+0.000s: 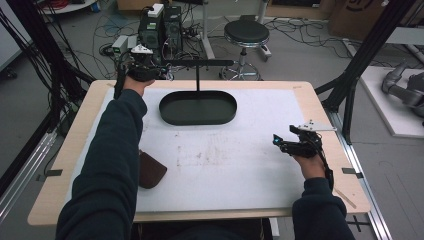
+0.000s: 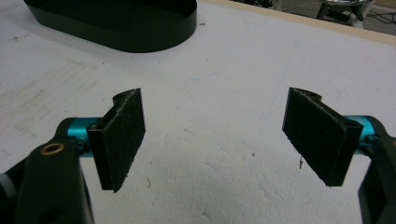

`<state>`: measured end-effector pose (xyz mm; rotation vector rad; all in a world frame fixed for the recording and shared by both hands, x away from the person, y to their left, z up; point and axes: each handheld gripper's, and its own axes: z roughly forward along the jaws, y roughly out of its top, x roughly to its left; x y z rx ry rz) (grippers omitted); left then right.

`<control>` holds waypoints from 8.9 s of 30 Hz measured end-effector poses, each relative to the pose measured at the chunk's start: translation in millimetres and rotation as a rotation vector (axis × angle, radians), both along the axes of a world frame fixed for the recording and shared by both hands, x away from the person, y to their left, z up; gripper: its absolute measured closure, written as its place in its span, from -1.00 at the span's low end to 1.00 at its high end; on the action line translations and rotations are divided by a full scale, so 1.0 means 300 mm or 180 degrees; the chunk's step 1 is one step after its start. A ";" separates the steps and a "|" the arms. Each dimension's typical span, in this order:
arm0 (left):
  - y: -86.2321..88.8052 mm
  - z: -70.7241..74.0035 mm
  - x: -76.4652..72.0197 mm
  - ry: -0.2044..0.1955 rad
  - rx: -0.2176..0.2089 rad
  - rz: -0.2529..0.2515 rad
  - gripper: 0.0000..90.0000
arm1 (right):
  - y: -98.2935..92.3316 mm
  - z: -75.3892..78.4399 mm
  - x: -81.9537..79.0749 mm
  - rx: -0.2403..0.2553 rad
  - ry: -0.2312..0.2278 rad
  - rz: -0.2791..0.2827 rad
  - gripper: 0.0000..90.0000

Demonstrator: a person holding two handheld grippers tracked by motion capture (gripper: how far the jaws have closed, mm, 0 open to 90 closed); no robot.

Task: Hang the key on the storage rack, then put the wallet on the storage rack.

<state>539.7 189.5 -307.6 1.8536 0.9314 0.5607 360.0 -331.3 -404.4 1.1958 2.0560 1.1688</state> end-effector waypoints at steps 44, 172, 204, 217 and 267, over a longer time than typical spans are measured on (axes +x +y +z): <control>0.200 -0.186 -0.534 -0.0273 -0.0437 0.0510 -0.58 | 0.063 -0.001 0.019 -0.0108 -0.0021 0.0171 -0.52; 0.272 -0.384 -0.692 -0.0017 -0.0502 0.0396 -0.49 | 0.643 -0.088 0.052 0.0047 0.0503 0.1250 -0.52; 0.266 -0.396 -0.699 0.0060 -0.0500 0.0397 -0.46 | 0.649 -0.115 0.072 0.0124 0.0915 0.1117 -0.66; 0.249 -0.401 -0.693 0.0081 -0.0451 0.0372 -0.44 | 0.647 -0.144 0.086 0.0318 0.1237 0.1355 -0.40; 0.250 -0.403 -0.694 0.0076 -0.0430 0.0364 -0.43 | 0.650 -0.043 0.032 -0.0244 0.0384 0.1772 0.42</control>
